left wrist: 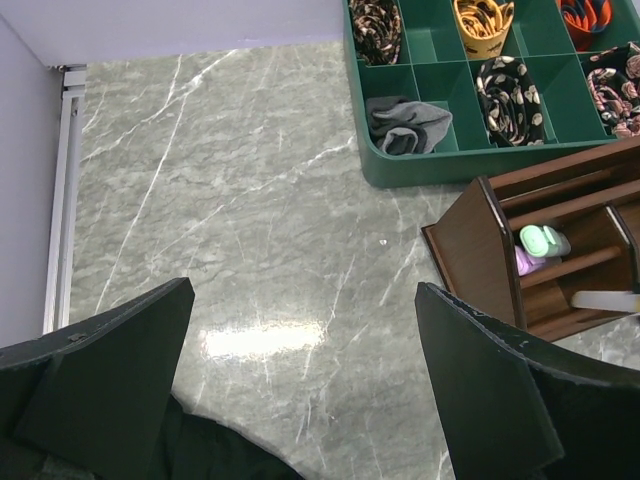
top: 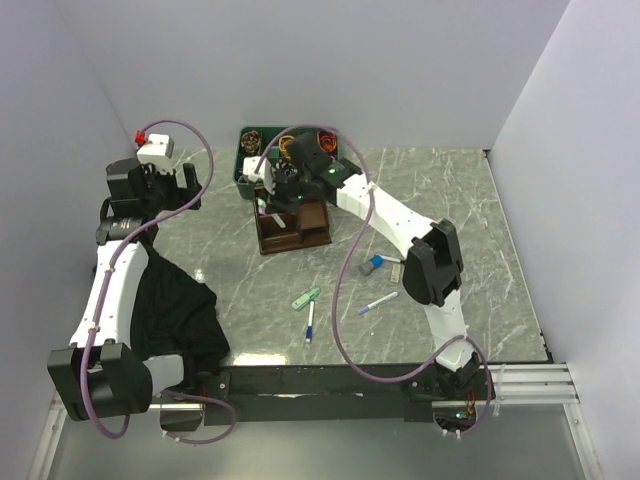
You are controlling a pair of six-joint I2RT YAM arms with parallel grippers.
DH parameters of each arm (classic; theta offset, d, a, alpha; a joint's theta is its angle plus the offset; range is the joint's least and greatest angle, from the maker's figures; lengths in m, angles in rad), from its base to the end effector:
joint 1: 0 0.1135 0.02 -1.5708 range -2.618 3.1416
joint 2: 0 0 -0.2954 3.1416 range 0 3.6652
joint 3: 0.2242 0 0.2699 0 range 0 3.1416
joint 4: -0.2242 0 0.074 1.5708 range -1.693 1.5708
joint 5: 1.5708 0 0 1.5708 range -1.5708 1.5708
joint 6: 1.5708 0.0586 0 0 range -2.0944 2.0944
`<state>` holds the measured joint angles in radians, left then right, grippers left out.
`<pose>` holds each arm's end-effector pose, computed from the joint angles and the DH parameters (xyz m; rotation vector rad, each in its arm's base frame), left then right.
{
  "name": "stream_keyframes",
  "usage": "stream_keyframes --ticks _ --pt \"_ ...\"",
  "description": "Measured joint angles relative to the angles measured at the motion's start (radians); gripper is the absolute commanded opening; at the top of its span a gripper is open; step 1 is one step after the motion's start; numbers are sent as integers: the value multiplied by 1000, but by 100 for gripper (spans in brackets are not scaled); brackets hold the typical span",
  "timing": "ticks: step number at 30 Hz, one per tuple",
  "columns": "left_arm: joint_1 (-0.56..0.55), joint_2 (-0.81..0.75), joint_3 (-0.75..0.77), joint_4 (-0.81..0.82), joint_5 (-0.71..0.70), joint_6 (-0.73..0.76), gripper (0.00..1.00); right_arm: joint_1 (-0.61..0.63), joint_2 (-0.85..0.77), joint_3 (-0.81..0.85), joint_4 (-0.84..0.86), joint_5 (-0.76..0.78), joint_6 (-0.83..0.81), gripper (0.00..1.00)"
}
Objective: Sort the stationery into containers
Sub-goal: Place the pen in the storage box.
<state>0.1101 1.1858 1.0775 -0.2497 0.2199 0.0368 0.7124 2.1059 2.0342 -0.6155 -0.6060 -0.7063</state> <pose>0.2996 0.0203 0.3725 0.0764 1.9199 -0.1134 0.3807 0.3729 0.3311 -1.6609 1.4411 0.6832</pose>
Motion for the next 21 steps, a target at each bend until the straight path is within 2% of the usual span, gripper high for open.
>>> stream_keyframes --ticks 9,11,13,14,16,17,21 --pt "11 0 -11 -2 2 0 100 14 112 -11 -18 94 -62 1" --pt "13 0 -11 -2 2 -1 99 14 118 -12 -21 108 -69 4" --pt "14 0 -11 -1 3 -4 99 16 118 -12 -18 127 -74 12" --pt "14 0 -11 -1 3 -5 99 18 118 -12 -14 136 -75 22" --pt "15 0 -13 1 4 -5 100 20 118 -12 -8 154 -75 32" --pt "15 0 -13 2 4 -6 99 21 118 -12 -2 162 -74 40" --pt "16 0 -14 2 8 -8 99 27 118 -13 18 180 -66 52"
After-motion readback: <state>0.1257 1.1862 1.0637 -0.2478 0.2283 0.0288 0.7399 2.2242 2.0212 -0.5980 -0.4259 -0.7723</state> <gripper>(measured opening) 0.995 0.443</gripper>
